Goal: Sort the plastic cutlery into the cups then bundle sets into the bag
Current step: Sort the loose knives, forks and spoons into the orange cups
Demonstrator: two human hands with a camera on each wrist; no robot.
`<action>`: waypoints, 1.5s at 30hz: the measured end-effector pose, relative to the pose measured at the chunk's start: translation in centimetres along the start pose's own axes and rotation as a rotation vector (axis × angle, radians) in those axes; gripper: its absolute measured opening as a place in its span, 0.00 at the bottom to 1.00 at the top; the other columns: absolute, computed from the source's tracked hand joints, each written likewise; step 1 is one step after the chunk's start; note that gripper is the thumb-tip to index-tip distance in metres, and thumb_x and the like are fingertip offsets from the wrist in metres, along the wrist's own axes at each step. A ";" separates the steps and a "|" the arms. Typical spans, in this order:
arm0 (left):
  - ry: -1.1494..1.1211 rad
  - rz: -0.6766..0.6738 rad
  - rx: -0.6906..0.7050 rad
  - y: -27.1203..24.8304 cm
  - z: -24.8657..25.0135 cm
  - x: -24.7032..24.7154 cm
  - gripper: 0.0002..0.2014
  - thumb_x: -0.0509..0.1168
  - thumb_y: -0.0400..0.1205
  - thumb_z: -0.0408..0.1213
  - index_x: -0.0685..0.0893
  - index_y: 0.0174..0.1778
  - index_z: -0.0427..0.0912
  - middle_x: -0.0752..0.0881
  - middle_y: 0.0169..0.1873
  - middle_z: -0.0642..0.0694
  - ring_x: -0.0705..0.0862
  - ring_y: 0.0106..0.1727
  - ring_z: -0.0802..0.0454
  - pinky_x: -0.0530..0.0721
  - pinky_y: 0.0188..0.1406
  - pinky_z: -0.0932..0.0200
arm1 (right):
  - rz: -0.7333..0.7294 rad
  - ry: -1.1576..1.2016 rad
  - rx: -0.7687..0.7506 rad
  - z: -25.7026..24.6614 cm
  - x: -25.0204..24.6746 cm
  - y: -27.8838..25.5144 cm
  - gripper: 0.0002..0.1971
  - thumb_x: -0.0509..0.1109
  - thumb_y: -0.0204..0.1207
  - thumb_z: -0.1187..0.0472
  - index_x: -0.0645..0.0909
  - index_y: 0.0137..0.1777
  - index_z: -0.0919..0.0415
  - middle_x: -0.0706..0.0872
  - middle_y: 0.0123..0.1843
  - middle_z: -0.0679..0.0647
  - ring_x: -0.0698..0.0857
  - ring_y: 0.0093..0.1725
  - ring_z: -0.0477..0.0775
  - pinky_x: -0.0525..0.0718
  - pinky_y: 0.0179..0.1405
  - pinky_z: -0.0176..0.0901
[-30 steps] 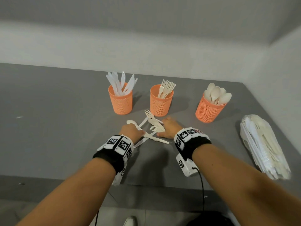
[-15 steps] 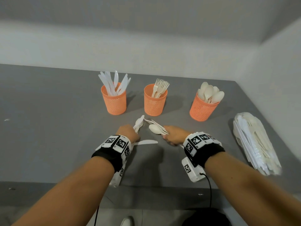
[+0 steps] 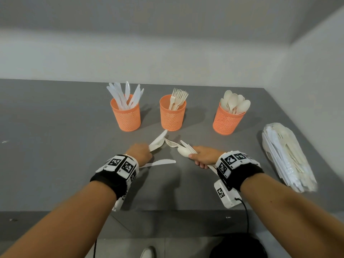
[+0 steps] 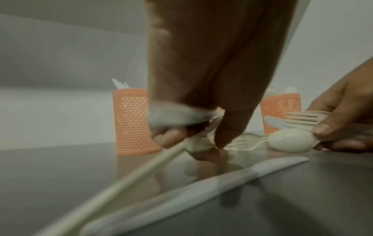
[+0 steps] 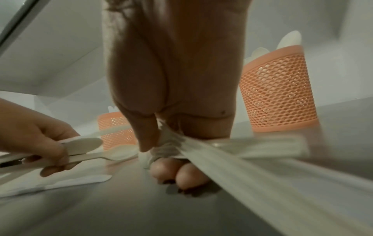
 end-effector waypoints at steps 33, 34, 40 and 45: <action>-1.724 0.239 0.309 -2.8 5.4 -4.9 0.06 0.67 0.79 0.31 0.81 0.51 0.38 0.89 0.31 0.50 0.87 0.31 0.58 0.83 0.29 0.66 | 0.206 0.619 -0.426 -10.5 -0.6 -2.1 0.22 0.52 0.82 0.67 0.58 0.75 0.52 0.67 0.29 0.50 0.65 0.22 0.44 0.66 0.22 0.38; -1.739 0.240 0.313 -2.8 5.7 -4.9 0.09 0.67 0.78 0.30 0.82 0.54 0.38 0.90 0.38 0.45 0.89 0.38 0.54 0.86 0.33 0.62 | 0.224 0.591 -0.425 -11.0 -0.6 -2.2 0.22 0.51 0.81 0.68 0.59 0.73 0.54 0.68 0.29 0.51 0.66 0.23 0.45 0.66 0.23 0.39; -1.748 0.248 0.306 -2.2 5.7 -5.0 0.10 0.68 0.78 0.32 0.83 0.55 0.41 0.89 0.50 0.41 0.89 0.52 0.50 0.87 0.46 0.61 | 0.264 0.453 -0.490 -12.7 -0.9 -2.9 0.24 0.53 0.78 0.71 0.67 0.72 0.54 0.81 0.43 0.51 0.72 0.33 0.41 0.70 0.31 0.32; -1.856 0.168 0.221 -1.3 4.8 -5.1 0.16 0.63 0.82 0.40 0.81 0.61 0.34 0.89 0.48 0.39 0.90 0.46 0.49 0.89 0.42 0.59 | 0.269 0.643 -0.532 -12.2 -1.0 -1.8 0.18 0.58 0.81 0.60 0.72 0.71 0.54 0.82 0.67 0.55 0.83 0.62 0.49 0.79 0.67 0.51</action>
Point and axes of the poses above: each hand's wrist, its own y-axis towards the middle knuckle, its own x-axis out of the palm, z = x × y, the point moved 6 cm from there along y, towards the middle knuckle
